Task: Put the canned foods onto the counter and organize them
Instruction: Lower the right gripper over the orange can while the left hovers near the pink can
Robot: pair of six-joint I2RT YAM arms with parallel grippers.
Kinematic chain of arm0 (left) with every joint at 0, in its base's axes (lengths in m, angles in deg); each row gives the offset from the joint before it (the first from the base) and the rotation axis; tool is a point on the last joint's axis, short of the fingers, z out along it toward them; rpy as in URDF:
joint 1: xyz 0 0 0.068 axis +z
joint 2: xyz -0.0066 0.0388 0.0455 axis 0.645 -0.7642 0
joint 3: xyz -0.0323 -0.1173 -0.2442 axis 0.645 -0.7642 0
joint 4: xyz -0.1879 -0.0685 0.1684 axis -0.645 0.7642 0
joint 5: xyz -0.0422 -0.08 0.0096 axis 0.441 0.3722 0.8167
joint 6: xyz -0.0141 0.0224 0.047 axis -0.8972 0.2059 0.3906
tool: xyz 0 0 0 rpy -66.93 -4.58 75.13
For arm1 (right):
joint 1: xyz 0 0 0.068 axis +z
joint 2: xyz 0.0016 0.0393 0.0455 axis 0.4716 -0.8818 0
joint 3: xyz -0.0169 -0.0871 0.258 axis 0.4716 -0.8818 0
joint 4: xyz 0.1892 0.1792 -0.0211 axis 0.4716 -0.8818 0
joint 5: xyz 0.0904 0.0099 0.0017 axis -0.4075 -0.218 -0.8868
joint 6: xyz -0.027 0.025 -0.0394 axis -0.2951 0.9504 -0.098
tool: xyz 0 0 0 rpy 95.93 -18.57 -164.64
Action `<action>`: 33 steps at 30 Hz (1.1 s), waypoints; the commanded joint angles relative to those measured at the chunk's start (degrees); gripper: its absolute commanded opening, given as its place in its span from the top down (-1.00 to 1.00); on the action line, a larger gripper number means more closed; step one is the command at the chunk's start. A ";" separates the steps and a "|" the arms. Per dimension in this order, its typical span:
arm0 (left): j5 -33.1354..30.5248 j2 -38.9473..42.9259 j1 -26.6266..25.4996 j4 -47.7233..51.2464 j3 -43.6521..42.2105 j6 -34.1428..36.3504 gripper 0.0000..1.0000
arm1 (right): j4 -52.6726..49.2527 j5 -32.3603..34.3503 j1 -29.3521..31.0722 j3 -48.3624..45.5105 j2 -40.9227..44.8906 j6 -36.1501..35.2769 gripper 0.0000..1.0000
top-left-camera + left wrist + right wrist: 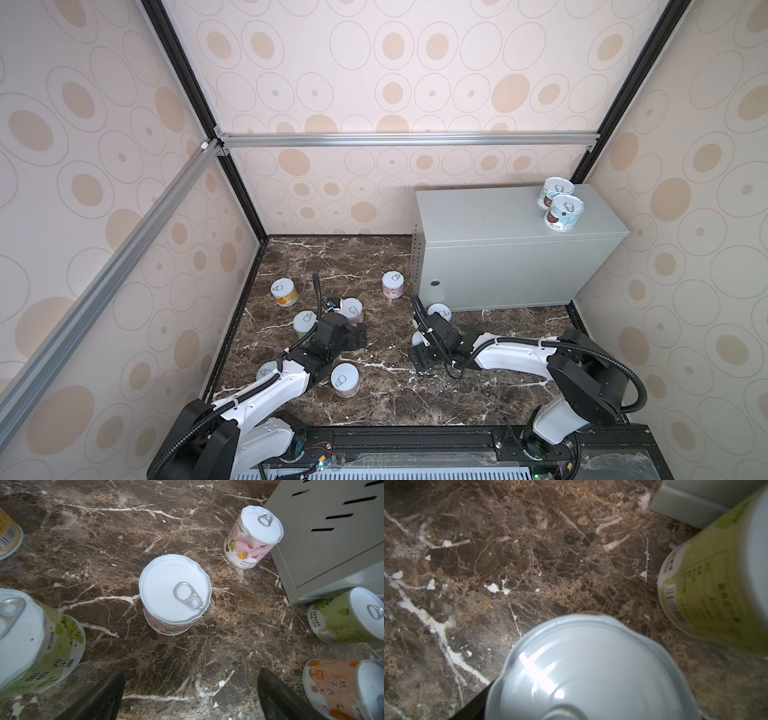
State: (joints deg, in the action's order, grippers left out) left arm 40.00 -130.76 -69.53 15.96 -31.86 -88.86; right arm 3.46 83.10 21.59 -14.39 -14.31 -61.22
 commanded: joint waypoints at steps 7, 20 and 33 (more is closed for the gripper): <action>-0.95 -0.09 -0.10 -1.18 -0.01 -0.51 -0.98 | 2.51 0.46 1.12 4.04 -4.67 -0.16 -0.73; -1.12 0.53 -0.13 -0.91 0.03 -0.51 -0.98 | 1.11 1.33 1.60 4.69 -4.17 -0.60 -0.31; -0.64 4.43 -0.42 0.96 0.38 -0.93 -0.99 | -4.24 3.09 2.78 5.92 1.77 -0.19 -0.18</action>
State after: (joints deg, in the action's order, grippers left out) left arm 39.78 -127.70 -69.60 15.74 -31.95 -88.88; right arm 0.66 85.00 23.95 -10.57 -16.41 -61.57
